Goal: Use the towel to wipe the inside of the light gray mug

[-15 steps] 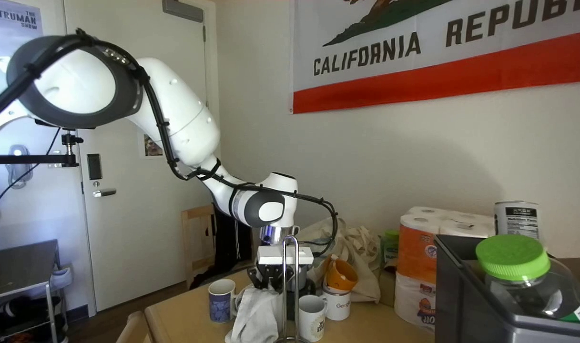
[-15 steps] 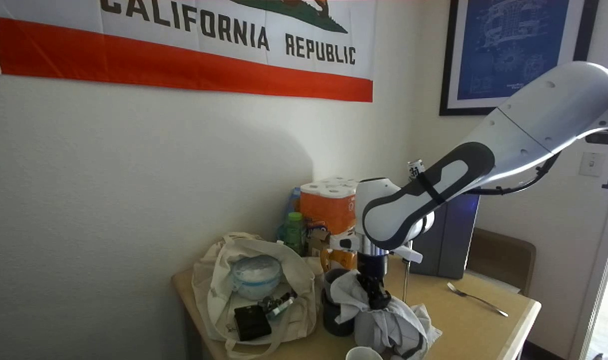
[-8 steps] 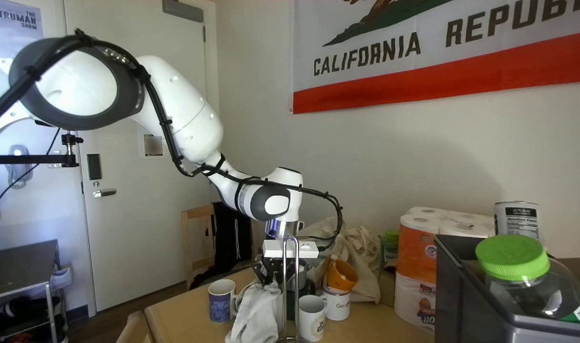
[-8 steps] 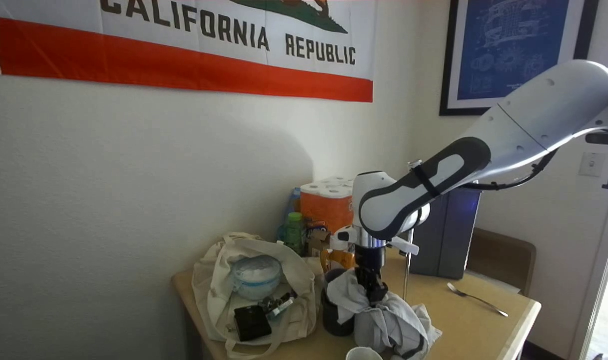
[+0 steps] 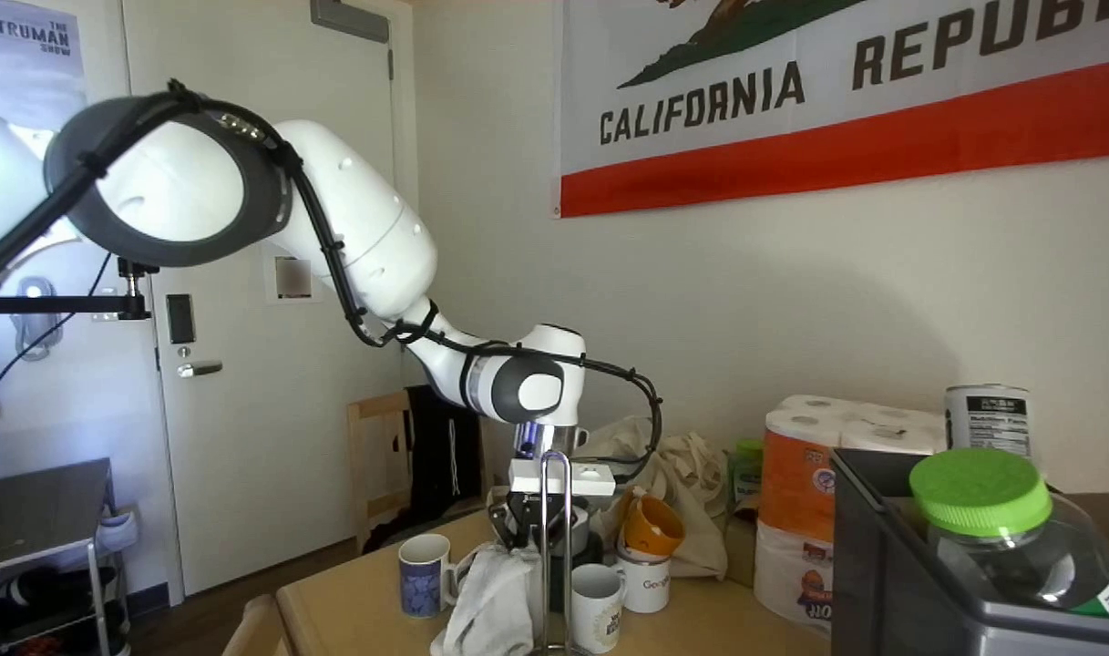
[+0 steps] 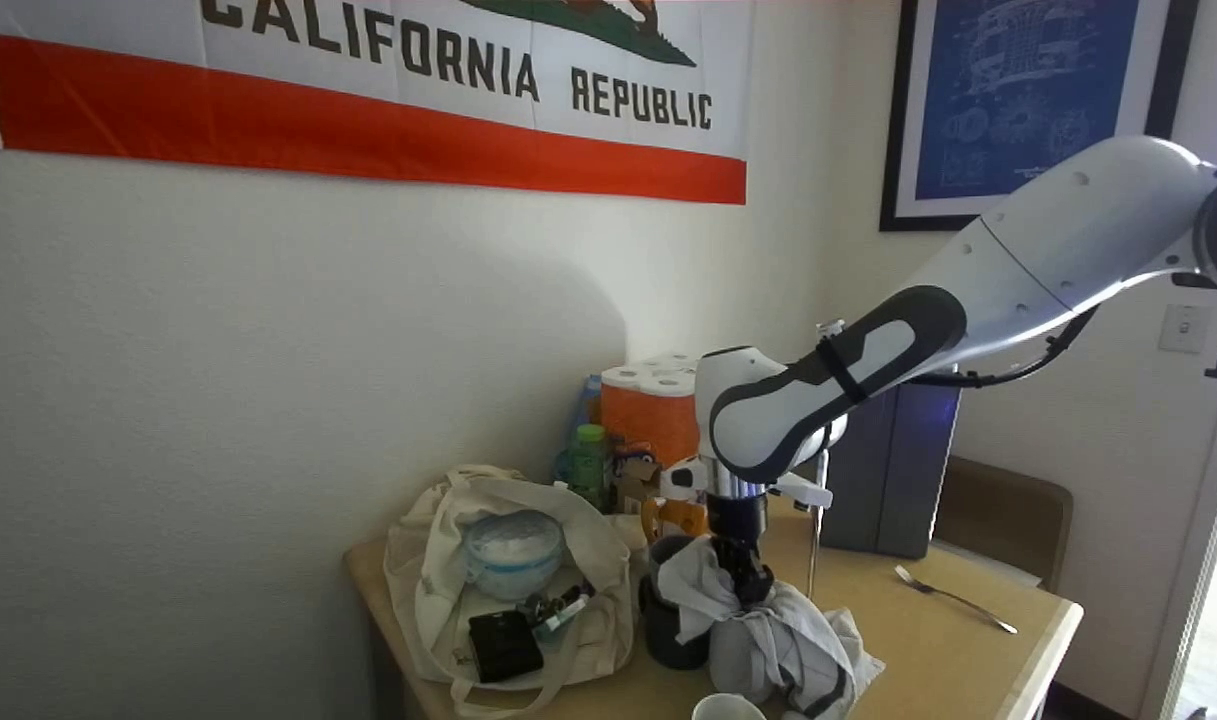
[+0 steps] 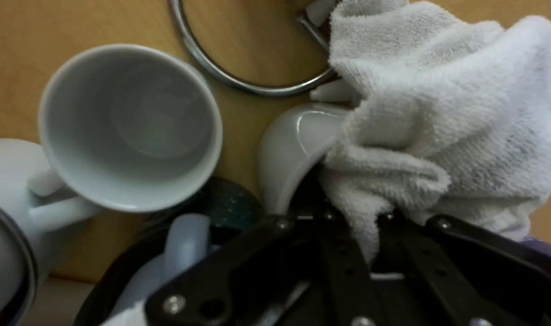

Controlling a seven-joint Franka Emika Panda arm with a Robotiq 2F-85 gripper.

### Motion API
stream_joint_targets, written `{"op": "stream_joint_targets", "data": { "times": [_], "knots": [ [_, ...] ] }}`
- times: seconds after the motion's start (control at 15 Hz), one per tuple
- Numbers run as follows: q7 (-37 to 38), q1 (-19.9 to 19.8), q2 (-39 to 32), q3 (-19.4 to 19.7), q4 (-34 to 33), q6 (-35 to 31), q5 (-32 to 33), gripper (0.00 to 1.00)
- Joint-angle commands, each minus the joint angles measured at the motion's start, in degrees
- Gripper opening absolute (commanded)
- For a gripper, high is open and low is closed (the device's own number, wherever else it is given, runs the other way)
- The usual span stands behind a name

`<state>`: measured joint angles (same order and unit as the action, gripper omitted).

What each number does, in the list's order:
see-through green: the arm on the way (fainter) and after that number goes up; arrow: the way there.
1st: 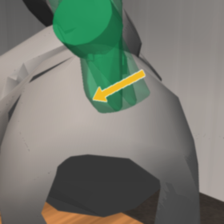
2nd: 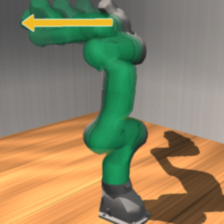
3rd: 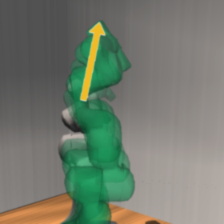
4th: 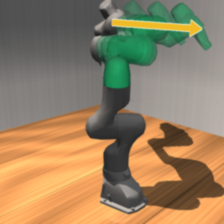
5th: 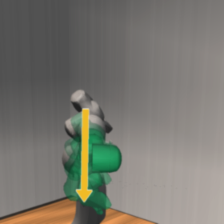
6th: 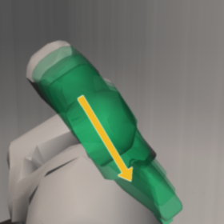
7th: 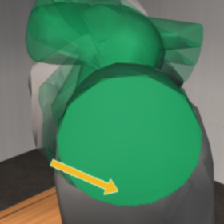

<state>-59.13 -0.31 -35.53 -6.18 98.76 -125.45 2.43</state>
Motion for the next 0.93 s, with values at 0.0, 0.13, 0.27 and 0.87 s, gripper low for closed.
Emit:
{"op": "stream_joint_targets", "data": {
  "times": [0.0, 0.13, 0.27, 0.87],
  "knots": [
    [0.6, -0.4, -1.2, -0.8, -0.6, -2.4, 0.3, 0.03],
    [-0.5, -1.0, -1.3, -1.5, -1.3, 0.5, -0.6, 0.03],
    [1.3, -0.4, -1.4, -0.5, -1.8, 2.3, 0.5, 0.03],
    [2.4, -1.2, -1.1, -1.9, -1.0, 0.0, 0.5, 0.03]
  ]
}}
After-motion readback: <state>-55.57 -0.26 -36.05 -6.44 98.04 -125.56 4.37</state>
